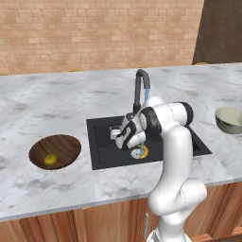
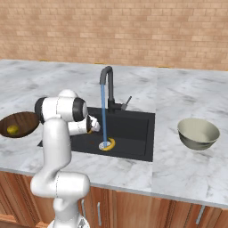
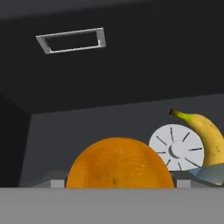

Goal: Pick the oranges from the sink and place them in one bowl. Place the banana in the other bowl. Then turn off the sink faucet.

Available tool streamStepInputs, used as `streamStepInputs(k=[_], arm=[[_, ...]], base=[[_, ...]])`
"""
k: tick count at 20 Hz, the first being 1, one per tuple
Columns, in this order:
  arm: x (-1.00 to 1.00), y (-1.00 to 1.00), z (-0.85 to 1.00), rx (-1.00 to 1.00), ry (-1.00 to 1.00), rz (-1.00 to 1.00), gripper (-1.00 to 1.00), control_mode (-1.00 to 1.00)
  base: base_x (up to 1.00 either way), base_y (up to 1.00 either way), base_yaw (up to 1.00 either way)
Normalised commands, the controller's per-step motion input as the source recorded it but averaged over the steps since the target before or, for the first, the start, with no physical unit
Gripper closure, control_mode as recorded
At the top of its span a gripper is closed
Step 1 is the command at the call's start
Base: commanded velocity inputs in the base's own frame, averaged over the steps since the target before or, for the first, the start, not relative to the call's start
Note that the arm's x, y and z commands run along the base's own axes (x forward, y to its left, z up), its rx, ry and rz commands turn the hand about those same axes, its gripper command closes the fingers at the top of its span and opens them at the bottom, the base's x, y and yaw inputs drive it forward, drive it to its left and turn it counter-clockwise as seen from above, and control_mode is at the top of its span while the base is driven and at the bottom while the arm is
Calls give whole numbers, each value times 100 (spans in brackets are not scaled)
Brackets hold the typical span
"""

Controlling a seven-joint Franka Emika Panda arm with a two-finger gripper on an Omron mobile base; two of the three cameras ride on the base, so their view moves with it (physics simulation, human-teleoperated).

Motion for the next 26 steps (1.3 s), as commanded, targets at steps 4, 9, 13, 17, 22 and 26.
streamStepInputs(k=[4, 9, 13, 17, 22, 26], arm=[[-7, 0, 87, 0, 0, -7, 100, -100], [-22, 0, 95, 0, 0, -8, 100, -100], [-66, 0, 91, 0, 2, -6, 100, -100], [-78, 0, 69, 0, 7, -1, 100, -100], [-68, 0, 67, 0, 20, 0, 100, -100], [-48, 0, 54, 0, 32, 0, 100, -100]], base=[[0, 0, 0], [0, 0, 0], [0, 0, 0], [0, 0, 0], [0, 0, 0], [0, 0, 0]])
